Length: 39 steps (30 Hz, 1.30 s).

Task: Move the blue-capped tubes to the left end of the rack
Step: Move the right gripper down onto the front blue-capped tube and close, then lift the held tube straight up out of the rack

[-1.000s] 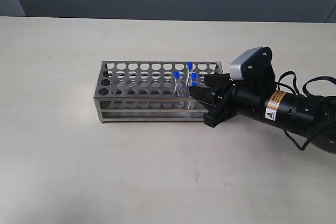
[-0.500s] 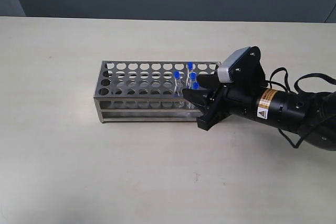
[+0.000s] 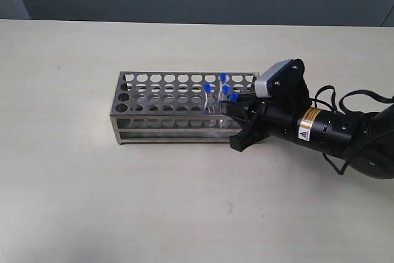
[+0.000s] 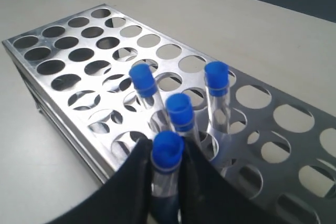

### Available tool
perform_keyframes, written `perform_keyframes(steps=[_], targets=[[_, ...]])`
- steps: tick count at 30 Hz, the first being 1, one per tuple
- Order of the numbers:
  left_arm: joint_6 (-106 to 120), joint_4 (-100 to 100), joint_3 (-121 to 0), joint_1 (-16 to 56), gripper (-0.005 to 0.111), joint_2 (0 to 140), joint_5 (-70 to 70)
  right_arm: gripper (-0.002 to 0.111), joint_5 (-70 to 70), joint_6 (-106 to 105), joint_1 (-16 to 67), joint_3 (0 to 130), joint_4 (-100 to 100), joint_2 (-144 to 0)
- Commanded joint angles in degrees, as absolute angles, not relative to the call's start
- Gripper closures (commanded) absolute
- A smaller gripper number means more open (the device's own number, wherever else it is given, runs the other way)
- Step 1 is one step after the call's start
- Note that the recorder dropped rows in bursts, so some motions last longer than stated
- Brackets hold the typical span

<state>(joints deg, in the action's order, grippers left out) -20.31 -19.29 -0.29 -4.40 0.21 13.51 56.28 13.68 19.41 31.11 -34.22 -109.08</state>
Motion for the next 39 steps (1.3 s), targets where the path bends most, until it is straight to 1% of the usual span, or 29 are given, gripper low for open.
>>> perform_keyframes(steps=[1, 4, 7, 12, 17, 20, 23, 28, 31, 39], targets=[[-20.44, -19.09, -0.1, -4.01, 0.106, 0.0, 13.36, 0.109, 55.85, 14.0, 19.48, 31.2, -34.59, -109.39], [-20.44, -19.09, -0.1, -4.01, 0.106, 0.0, 13.36, 0.109, 55.85, 15.23, 19.48, 31.2, -35.87, -109.26], [-20.44, -19.09, -0.1, -4.01, 0.106, 0.0, 13.36, 0.109, 52.46, 16.54, 19.48, 31.2, -36.77, -107.33], [-20.44, -19.09, -0.1, -4.01, 0.106, 0.0, 13.36, 0.109, 46.11, 16.65, 19.48, 31.2, -36.88, -100.53], [-20.44, -19.09, -0.1, -4.01, 0.106, 0.0, 13.36, 0.109, 44.93, 16.65, 19.48, 31.2, -37.13, -91.94], [-20.44, -19.09, -0.1, -4.01, 0.106, 0.0, 13.36, 0.109, 45.09, 19.16, 19.48, 33.07, -37.13, -87.56], [-20.44, -19.09, -0.1, -4.01, 0.106, 0.0, 13.36, 0.109, 42.83, 21.72, 21.48, 38.16, -38.6, -86.27], [-20.44, -19.09, -0.1, -4.01, 0.106, 0.0, 13.36, 0.109, 33.49, 23.38, 28.63, 50.89, -41.88, -90.93], [-20.44, -19.09, -0.1, -4.01, 0.106, 0.0, 13.36, 0.109, 32.07, 24.03, 32.28, 57.32, -42.55, -95.91], [-20.34, -19.09, -0.1, -4.01, 0.106, 0.0, 13.36, 0.109, 31.48, 28.29, 35.12, 70.44, -43.98, -110.63]])
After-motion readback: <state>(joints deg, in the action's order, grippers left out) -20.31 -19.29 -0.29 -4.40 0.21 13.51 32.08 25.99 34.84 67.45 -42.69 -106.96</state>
